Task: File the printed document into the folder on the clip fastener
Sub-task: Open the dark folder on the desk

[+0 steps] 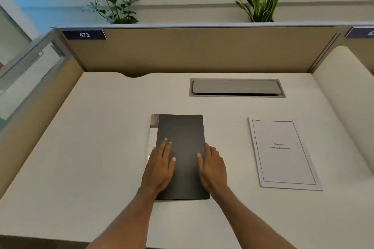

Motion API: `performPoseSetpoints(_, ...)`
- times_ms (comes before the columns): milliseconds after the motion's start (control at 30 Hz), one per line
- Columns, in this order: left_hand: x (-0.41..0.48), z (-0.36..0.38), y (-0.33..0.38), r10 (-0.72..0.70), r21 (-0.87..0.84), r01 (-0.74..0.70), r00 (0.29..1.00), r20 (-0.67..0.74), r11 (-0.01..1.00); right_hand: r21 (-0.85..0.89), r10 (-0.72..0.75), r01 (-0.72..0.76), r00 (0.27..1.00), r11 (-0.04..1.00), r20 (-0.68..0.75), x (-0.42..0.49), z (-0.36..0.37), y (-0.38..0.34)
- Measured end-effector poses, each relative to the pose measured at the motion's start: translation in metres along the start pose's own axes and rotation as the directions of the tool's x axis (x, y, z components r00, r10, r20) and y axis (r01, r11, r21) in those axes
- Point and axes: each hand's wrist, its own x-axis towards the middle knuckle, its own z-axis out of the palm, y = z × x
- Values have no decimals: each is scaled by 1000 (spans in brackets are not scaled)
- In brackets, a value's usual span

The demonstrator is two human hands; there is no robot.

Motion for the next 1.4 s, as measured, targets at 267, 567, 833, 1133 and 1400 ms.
performPoseSetpoints(267, -48, 15, -30, 184, 166, -231, 949, 257, 959, -200, 3, 23, 992, 979, 129, -15, 30, 3)
performPoseSetpoints(567, -75, 14, -53, 228, 252, -317, 918, 325, 914, -317, -5, 43, 993, 948, 121, -17, 35, -1)
performPoseSetpoints(833, -88, 21, -53, 408, 324, -407, 910, 67, 854, -176, 49, -40, 998, 984, 45, -17, 34, -6)
performPoseSetpoints(1133, -109, 20, -46, 387, 231, -350, 912, -136, 908, 467, 315, -190, 926, 863, -206, 8, 3, -7)
performPoseSetpoints(1400, -123, -4, -36, 162, -66, -186, 950, -265, 980, 375, 194, -154, 978, 914, -72, 5, 28, -14)
